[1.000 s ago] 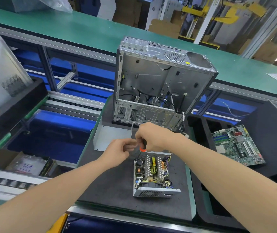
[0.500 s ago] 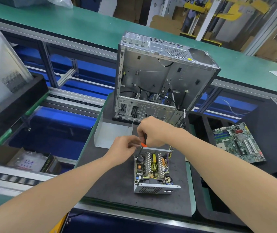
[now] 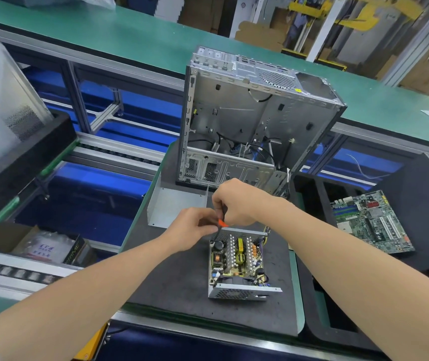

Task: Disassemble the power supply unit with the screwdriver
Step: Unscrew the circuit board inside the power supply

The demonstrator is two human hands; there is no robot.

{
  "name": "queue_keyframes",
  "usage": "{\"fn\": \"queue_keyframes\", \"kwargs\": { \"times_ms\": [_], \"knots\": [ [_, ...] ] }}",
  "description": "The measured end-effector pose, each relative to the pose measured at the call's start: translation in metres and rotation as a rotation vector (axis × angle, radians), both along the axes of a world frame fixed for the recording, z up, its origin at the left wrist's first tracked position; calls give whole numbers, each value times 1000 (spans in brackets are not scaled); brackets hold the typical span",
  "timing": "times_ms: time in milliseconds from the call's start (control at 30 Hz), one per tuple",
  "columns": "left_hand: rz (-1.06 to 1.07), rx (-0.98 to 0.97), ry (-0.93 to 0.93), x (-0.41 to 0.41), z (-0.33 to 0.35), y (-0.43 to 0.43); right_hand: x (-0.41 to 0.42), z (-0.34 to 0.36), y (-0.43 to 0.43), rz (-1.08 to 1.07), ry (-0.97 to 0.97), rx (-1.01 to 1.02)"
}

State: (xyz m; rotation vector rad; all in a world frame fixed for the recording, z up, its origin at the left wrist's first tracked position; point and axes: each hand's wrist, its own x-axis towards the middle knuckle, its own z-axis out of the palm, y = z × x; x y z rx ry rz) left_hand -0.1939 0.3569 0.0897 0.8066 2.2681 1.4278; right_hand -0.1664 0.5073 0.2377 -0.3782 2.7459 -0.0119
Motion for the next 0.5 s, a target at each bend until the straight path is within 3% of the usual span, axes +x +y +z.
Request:
{"fn": "queue_keyframes", "kwargs": {
  "times_ms": [500],
  "knots": [
    [8, 50, -52, 1, -2, 1, -4, -8, 0, -6, -8, 29]
  ]
}}
